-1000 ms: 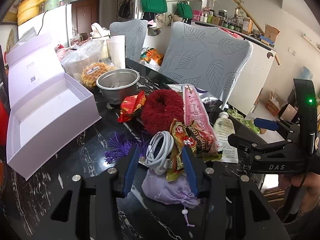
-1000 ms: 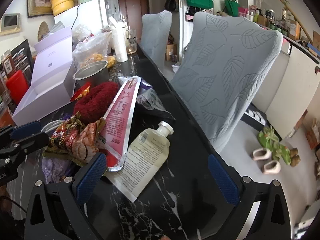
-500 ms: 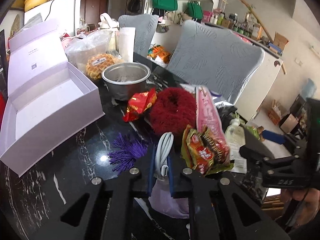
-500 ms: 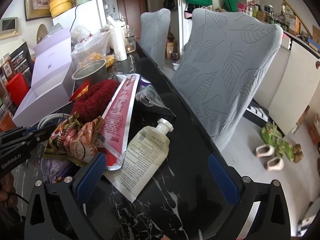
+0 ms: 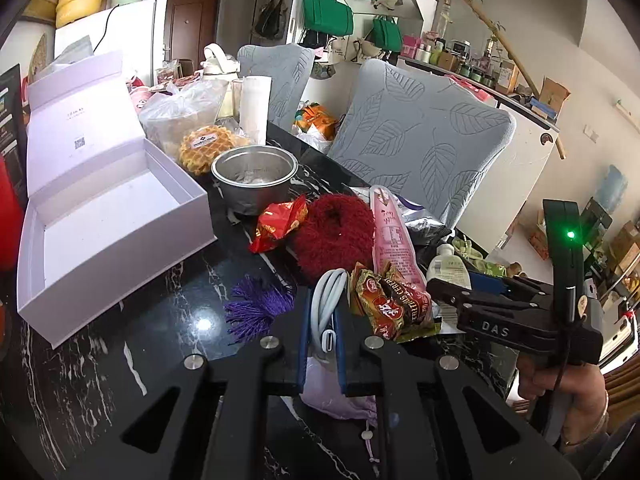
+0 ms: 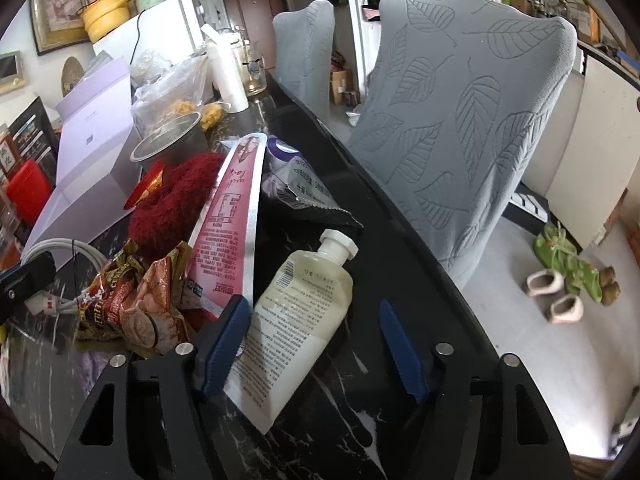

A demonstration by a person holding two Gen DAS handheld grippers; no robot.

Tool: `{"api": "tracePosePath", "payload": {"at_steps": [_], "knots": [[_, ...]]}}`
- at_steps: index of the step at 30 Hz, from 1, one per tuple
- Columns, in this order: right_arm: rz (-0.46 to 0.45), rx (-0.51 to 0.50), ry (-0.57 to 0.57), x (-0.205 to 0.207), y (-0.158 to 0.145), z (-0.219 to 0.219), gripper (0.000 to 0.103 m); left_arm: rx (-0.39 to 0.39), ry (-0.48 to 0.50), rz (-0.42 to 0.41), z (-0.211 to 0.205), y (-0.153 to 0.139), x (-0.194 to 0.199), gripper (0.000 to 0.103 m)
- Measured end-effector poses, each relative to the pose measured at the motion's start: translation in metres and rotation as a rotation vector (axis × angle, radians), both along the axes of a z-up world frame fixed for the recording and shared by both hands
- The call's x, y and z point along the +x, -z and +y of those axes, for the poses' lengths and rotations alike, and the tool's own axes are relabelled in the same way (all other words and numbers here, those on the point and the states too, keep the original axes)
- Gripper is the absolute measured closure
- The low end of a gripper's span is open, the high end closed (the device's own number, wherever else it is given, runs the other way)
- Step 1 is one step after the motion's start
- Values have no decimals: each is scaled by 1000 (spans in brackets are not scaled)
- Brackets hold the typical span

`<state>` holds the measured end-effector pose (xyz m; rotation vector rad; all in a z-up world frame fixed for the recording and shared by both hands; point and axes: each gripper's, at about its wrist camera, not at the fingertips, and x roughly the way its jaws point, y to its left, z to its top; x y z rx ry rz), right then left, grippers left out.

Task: Organize soft objects
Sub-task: 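Close the left tool on the white cable while the right tool grasps the white lotion bottle, then carry the cable with the left tool while the right tool carries the bottle toward the lavender box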

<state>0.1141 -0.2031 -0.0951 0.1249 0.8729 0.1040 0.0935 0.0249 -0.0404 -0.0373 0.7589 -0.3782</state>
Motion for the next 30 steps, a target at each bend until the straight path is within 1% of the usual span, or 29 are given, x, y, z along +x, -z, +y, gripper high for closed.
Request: {"api": "tracePosePath", "payload": {"at_steps": [1,2,3,5,6,9,12,15,21,26,30], "knots": [[0,0,0,1,0,2,52,-2,-1,2,1,0,-1,92],[-3,6,-3,2,0,3,65,-3,-5,4,2,1,-1,92],[-8,1,-4,3,0,6,75,-2,-8,4,3,1,-1,92],[-20,-31,2,5,0,10,89,-8,-15,4,6,0,-2,92],[-23,-26,5,5,1,10,93,-13,-16,4,7,-1,-2,92],[-11,38,12,5,0,5,93,-13,-19,-4,8,-2,-3,92],[-40,-18,19,-1,-4,7,93,-23,-17,-6,10,-4,-5,92],[-59,-10,19,-8,-10,6,93,-28,-22,-13,14,-6,-8,92],[-94,-35,8,-17,-26,12,93,-39,-47,-33,30,-12,-18,92],[-132,-37,-34,-26,-41,29,93,-42,-103,-51,51,-18,-30,92],[-159,-37,-88,-31,-51,49,93,-44,-155,-70,70,-23,-43,92]]}}
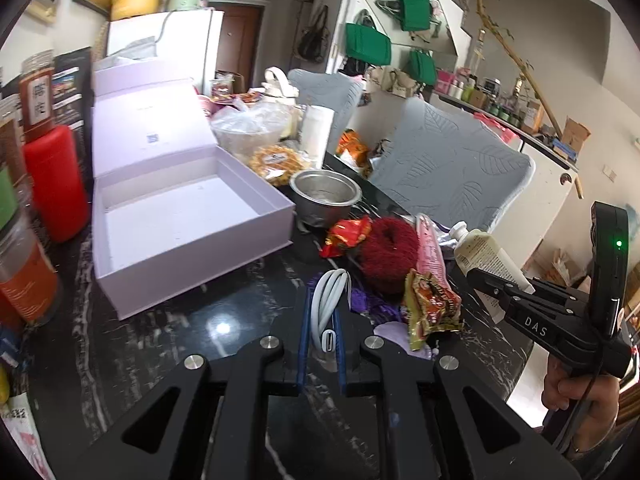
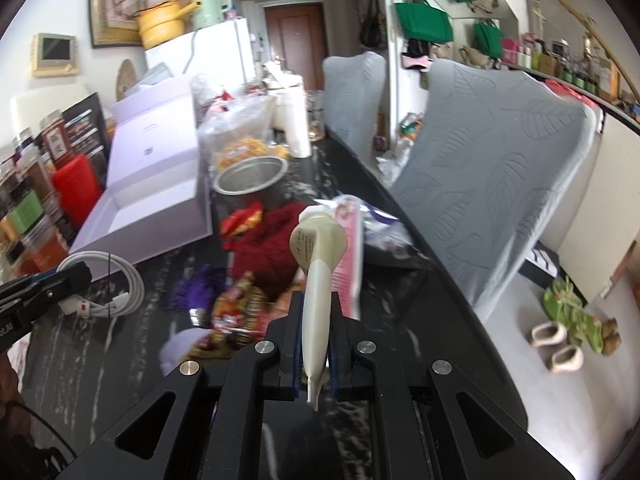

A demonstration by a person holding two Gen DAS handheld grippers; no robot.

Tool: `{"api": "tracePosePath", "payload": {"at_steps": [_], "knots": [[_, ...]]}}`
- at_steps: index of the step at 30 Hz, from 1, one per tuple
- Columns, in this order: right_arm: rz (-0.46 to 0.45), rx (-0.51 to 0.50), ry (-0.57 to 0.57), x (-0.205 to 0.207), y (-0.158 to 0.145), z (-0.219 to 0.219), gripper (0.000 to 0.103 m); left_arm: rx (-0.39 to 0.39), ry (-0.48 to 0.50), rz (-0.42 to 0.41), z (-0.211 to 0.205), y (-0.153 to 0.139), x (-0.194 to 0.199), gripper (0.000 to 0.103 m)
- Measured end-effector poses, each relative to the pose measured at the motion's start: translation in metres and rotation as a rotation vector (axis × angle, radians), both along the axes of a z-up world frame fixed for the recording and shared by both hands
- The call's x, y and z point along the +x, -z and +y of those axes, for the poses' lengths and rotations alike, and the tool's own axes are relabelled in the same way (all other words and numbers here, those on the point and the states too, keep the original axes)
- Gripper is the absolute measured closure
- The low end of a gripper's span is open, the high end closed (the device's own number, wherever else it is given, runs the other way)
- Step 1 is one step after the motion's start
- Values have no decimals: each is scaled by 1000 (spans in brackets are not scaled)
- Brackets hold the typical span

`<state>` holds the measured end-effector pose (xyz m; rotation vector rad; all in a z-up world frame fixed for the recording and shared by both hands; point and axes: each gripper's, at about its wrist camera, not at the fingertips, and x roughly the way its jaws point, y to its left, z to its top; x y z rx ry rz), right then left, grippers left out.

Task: Organize soft objects
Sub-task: 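Carry the cable with the left tool while the right tool carries the bottle toward the lavender box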

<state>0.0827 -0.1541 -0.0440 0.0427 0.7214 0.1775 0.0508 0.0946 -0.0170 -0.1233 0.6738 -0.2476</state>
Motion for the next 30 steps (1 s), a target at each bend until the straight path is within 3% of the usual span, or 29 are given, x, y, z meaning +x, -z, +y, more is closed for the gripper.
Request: {"api": "tracePosePath", "payload": {"at_steps": [20,30], "knots": [[-23,34,-355,-14,-9,122,93,20,-256,-39,78,-14,-48,92],[-15,28,-464,-14,-8,161,93,11,-307,-58,104,-21,-43,92]]}}
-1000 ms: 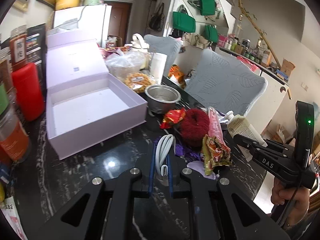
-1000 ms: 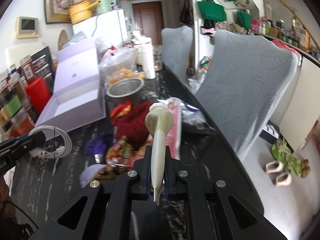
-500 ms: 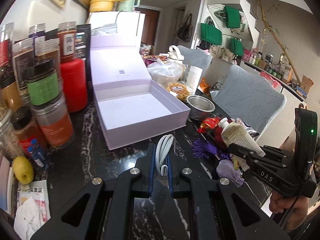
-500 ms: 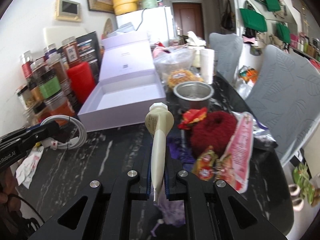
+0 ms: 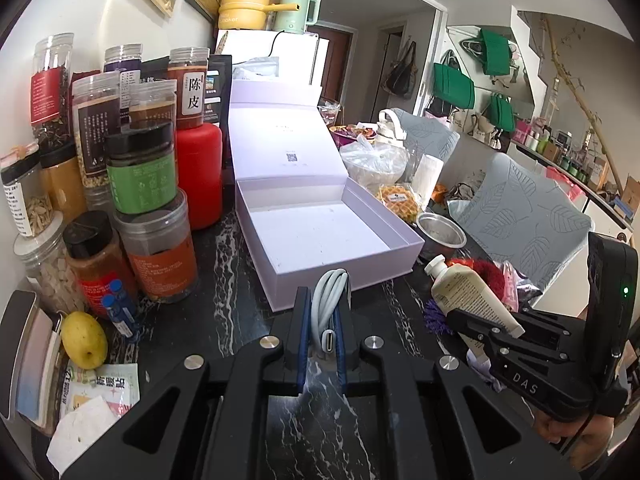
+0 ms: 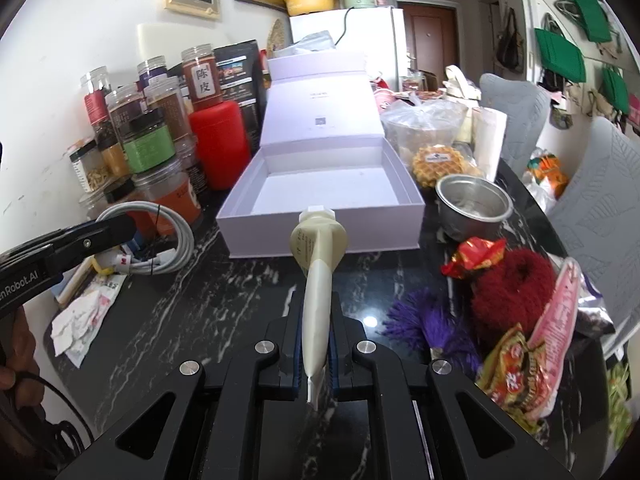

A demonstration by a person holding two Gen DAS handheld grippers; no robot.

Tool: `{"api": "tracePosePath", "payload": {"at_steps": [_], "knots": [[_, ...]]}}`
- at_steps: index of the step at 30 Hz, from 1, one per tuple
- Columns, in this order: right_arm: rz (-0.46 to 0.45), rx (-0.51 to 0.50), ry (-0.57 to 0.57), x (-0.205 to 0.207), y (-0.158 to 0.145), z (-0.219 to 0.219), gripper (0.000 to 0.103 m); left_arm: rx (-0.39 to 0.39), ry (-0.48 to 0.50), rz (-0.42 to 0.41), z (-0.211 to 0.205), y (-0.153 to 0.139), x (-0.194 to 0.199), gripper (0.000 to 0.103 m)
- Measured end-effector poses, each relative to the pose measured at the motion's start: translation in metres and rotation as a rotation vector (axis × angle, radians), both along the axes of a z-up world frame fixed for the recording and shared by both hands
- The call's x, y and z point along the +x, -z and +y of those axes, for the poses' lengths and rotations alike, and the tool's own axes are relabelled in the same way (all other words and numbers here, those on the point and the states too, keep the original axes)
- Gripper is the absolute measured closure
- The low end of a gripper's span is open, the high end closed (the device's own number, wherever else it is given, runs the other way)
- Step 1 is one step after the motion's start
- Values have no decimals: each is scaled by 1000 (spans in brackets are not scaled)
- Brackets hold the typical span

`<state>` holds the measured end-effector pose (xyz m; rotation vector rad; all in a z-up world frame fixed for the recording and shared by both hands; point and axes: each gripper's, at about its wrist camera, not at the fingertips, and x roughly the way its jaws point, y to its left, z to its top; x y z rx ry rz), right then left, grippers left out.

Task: Organize soft objects
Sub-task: 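Carry the cable with the left tool while the right tool carries the bottle toward the lavender box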

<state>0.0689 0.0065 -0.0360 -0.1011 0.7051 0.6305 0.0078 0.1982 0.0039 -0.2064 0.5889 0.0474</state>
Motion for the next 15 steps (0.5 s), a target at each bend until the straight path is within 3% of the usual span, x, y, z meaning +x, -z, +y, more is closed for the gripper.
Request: {"api": "tracePosePath", "payload": {"at_steps": [15], "knots": [[-79,-4,-47,28,-43,28,93,49,21,-92,5,-48,47,92]]}}
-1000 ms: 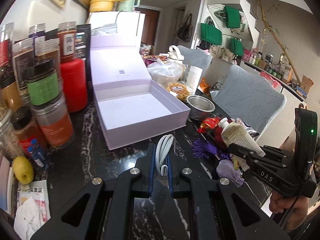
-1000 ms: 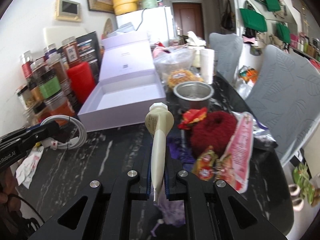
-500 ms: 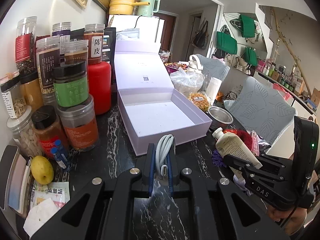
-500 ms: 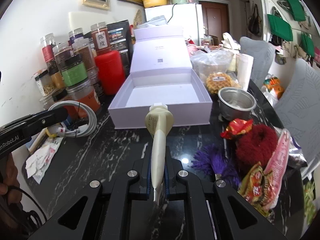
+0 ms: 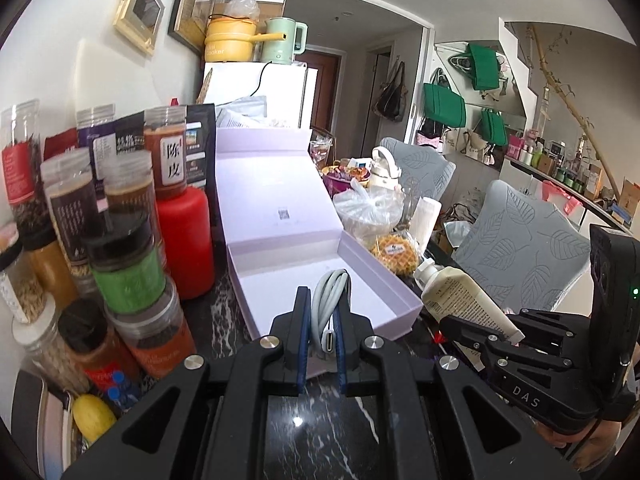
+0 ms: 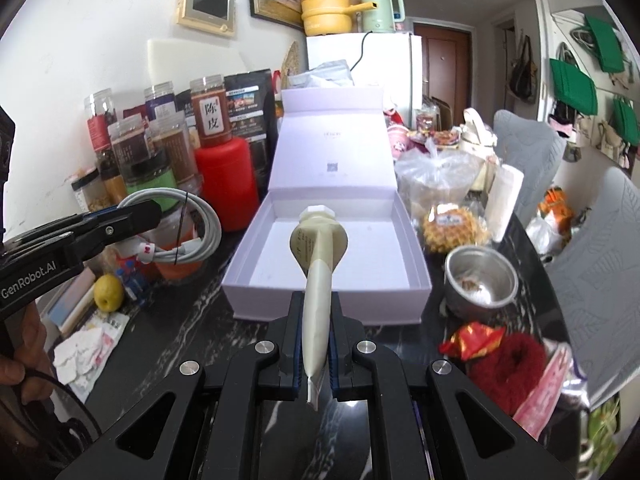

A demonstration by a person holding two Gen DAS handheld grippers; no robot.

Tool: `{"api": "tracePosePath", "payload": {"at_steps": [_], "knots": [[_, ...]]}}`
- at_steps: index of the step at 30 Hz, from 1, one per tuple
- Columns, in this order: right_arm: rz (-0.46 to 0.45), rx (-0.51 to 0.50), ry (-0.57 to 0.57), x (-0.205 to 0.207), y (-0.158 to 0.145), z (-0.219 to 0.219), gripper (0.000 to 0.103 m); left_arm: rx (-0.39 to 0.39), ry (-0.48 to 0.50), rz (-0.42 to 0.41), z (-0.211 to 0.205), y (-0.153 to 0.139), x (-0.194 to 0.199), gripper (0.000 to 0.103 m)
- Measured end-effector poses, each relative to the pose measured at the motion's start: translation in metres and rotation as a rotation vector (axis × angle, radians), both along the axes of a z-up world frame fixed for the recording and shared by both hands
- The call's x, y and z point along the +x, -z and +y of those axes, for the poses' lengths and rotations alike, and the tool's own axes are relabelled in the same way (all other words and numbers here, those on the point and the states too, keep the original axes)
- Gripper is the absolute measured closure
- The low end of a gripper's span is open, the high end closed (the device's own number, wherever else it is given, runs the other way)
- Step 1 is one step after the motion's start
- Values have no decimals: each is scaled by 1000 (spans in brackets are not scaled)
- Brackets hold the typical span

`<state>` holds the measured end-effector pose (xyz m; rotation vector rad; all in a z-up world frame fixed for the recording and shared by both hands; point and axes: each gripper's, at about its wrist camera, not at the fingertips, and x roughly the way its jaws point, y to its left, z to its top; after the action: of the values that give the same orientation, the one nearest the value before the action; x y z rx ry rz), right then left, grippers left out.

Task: Organize soft objects
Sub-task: 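Carry the cable with the left tool while the right tool carries the bottle toward the lavender box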

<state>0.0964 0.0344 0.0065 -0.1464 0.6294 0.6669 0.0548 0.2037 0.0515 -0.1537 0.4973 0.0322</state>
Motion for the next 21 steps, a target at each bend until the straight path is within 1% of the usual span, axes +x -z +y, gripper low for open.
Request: {"api": "tracePosePath", "payload": {"at_steps": [5,8,14,21], "knots": [[-30,7,1,17,-23,5,93,29,-10,-33,3,-17,16,92],[-53,8,7,27,-35,8,93,22,5,-45,5,-25,28,92],[-86,15,25,48,-57,14,93,30,1,-68,12,-37,53,92],[-106,13,45,73,-69,24,93,67,-8,-100,14,-49,84,92]]}}
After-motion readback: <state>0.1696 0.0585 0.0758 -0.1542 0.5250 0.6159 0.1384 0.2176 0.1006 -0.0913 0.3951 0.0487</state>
